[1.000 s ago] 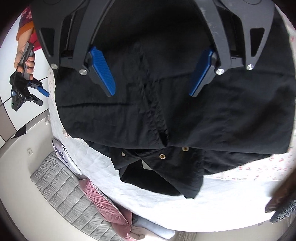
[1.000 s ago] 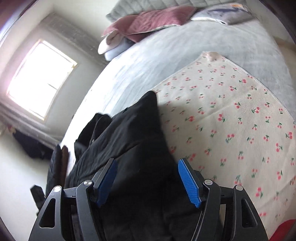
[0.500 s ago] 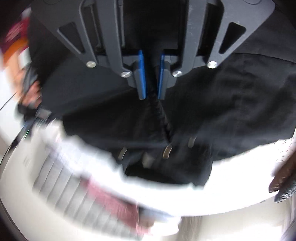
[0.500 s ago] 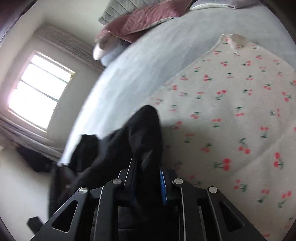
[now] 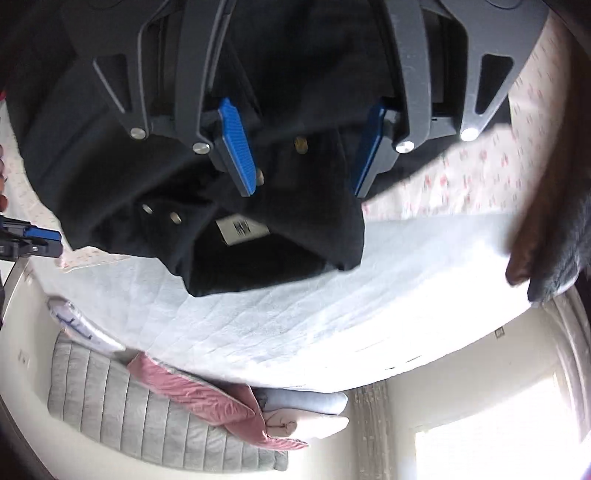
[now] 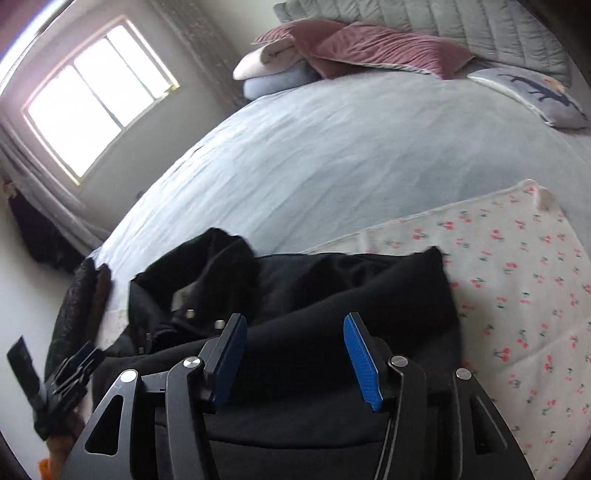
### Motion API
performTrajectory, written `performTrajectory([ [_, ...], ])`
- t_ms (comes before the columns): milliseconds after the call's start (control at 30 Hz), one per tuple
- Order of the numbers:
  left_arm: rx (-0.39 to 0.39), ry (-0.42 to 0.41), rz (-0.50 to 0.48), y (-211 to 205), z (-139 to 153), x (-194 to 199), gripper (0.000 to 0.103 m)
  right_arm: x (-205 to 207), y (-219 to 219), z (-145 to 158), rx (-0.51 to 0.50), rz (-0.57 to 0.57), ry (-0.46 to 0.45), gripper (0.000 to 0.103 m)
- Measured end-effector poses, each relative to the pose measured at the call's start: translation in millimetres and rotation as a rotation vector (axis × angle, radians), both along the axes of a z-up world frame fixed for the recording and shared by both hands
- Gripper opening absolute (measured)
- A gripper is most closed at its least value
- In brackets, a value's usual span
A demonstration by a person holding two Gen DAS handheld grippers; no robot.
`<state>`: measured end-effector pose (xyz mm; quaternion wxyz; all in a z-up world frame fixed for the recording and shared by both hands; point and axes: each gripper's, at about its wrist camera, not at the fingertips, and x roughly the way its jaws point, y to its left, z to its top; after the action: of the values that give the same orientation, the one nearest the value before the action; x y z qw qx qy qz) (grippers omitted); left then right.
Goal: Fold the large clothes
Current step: 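Grasp the jacket collar with the left tool while the right tool grasps the collar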
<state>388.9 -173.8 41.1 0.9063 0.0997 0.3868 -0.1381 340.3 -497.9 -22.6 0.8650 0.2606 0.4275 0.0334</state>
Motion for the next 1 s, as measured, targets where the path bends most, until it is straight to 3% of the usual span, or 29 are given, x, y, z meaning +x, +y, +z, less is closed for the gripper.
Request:
performTrajectory([
  [133,0.094,0.000,-0.068,-44,-7,47,0.055,34,14,-29,0.277,0.042,-0.055,0.055],
  [267,0.109,0.019,-0.088,-76,-25,80,0.055,59,31,-81,0.345,0.059,0.002,0.054],
  [367,-0.083,0.131,-0.098,-82,-35,94,0.055,67,37,-106,0.367,0.085,-0.019,0.047],
  [400,-0.177,0.182,-0.120,-83,-37,97,0.055,68,38,-110,0.370,0.090,-0.042,0.041],
  [467,-0.278,0.244,-0.152,-91,-42,100,0.055,68,38,-117,0.388,0.101,-0.089,0.032],
  [567,-0.291,0.271,-0.169,-116,-48,103,0.055,68,37,-125,0.443,0.132,-0.119,0.018],
  [667,-0.283,0.313,-0.148,-132,-59,110,0.055,67,35,-127,0.496,0.169,-0.130,0.017],
  [767,-0.316,0.346,-0.114,-134,-67,116,0.054,61,33,-123,0.426,0.149,-0.070,0.017],
  [833,-0.349,0.364,-0.111,-135,-68,119,0.045,55,32,-119,0.398,0.138,-0.069,0.022],
  [900,-0.400,0.396,-0.097,-133,-70,120,0.027,56,38,-120,0.392,0.161,-0.088,0.025],
  [967,-0.411,0.412,-0.068,-135,-69,120,0.019,54,46,-116,0.391,0.210,-0.102,0.021],
  [1000,-0.409,0.415,-0.069,-137,-68,119,0.016,50,45,-113,0.412,0.222,-0.115,0.009],
])
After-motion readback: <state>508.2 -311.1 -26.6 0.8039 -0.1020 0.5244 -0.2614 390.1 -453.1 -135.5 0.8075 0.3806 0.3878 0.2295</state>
